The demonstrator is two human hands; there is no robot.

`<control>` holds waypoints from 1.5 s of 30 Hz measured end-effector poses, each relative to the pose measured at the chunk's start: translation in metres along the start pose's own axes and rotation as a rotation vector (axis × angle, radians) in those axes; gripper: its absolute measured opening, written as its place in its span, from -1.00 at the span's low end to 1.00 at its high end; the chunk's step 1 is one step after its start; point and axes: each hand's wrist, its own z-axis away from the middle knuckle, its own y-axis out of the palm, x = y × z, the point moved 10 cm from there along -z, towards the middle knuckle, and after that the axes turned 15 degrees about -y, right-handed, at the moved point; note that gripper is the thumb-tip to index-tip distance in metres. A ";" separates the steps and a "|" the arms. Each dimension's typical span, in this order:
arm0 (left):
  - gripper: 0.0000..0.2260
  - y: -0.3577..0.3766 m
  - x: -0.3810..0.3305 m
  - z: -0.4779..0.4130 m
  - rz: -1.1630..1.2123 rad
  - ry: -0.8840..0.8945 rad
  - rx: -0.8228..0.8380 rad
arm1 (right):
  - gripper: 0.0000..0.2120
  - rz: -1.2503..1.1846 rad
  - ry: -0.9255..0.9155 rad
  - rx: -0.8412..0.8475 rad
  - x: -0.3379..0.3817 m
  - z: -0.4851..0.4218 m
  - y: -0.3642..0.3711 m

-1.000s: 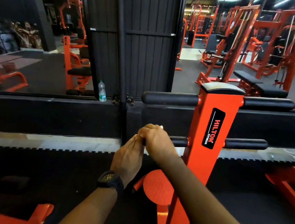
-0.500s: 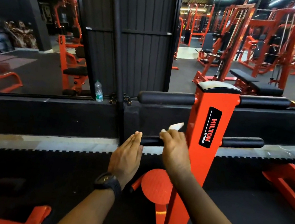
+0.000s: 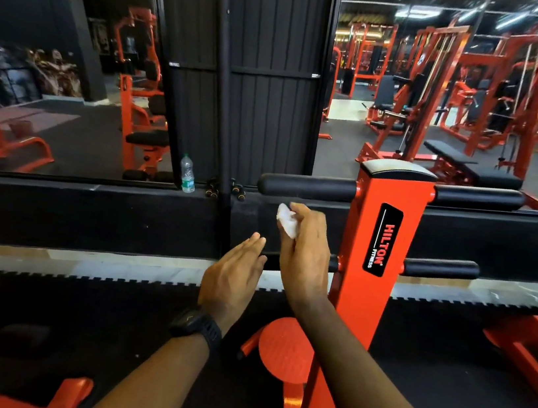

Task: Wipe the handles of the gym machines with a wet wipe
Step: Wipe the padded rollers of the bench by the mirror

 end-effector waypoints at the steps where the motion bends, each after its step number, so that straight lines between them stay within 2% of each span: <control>1: -0.65 -0.007 -0.006 -0.004 0.019 0.015 -0.031 | -0.83 0.013 -0.041 -0.028 0.007 -0.005 -0.005; 7: -0.53 -0.045 -0.040 -0.035 0.050 0.078 -0.198 | -0.89 0.069 -0.140 -0.156 0.028 -0.034 -0.029; 10: -0.52 -0.052 -0.044 -0.052 0.053 0.060 -0.194 | -0.87 0.124 -0.174 -0.060 0.031 -0.048 -0.017; 12: -0.54 -0.053 -0.046 -0.060 0.058 0.083 -0.176 | -0.83 0.221 -0.303 0.044 0.042 -0.049 0.001; 15: -0.55 -0.052 -0.046 -0.069 0.041 0.112 -0.142 | -0.66 0.353 -0.458 0.177 0.044 -0.043 0.016; 17: -0.52 -0.050 -0.046 -0.072 0.014 0.113 -0.132 | -0.60 0.409 -0.477 0.186 0.034 -0.050 0.008; 20: -0.52 -0.047 -0.048 -0.076 0.006 0.113 -0.117 | -0.60 0.403 -0.311 0.088 0.024 -0.059 -0.011; 21: -0.54 -0.047 -0.049 -0.078 0.018 0.125 -0.120 | -0.61 0.394 -0.319 0.089 0.032 -0.058 -0.006; 24: -0.57 -0.048 -0.049 -0.078 0.050 0.165 -0.141 | -0.56 0.415 -0.543 0.230 0.063 -0.045 0.025; 25: -0.57 -0.048 -0.048 -0.078 0.036 0.166 -0.142 | -0.53 0.450 -0.576 0.231 0.063 -0.049 0.022; 26: -0.57 -0.048 -0.047 -0.078 0.013 0.155 -0.145 | -0.52 0.471 -0.555 0.218 0.055 -0.056 0.015; 30: -0.58 -0.050 -0.048 -0.079 -0.035 0.134 -0.161 | -0.44 0.501 -0.205 0.131 0.013 -0.070 -0.025; 31: -0.58 -0.049 -0.048 -0.079 -0.030 0.134 -0.159 | -0.47 0.516 -0.213 0.126 0.019 -0.066 -0.023; 34: -0.57 -0.046 -0.048 -0.079 -0.001 0.113 -0.157 | -0.60 0.525 -0.420 0.188 0.049 -0.051 0.000; 35: -0.57 -0.046 -0.048 -0.078 0.008 0.109 -0.157 | -0.64 0.514 -0.416 0.184 0.046 -0.052 -0.003; 39: -0.58 -0.049 -0.046 -0.078 0.007 0.113 -0.178 | -0.75 0.497 -0.077 -0.068 -0.006 -0.063 -0.062; 40: -0.58 -0.050 -0.046 -0.078 0.004 0.114 -0.183 | -0.75 0.504 -0.041 -0.116 -0.009 -0.061 -0.069; 42: -0.59 -0.049 -0.047 -0.078 0.000 0.116 -0.186 | -0.75 0.525 -0.089 -0.092 0.005 -0.058 -0.054; 45: -0.59 -0.048 -0.048 -0.077 0.004 0.108 -0.170 | -0.80 0.518 -0.266 0.045 0.025 -0.050 -0.019</control>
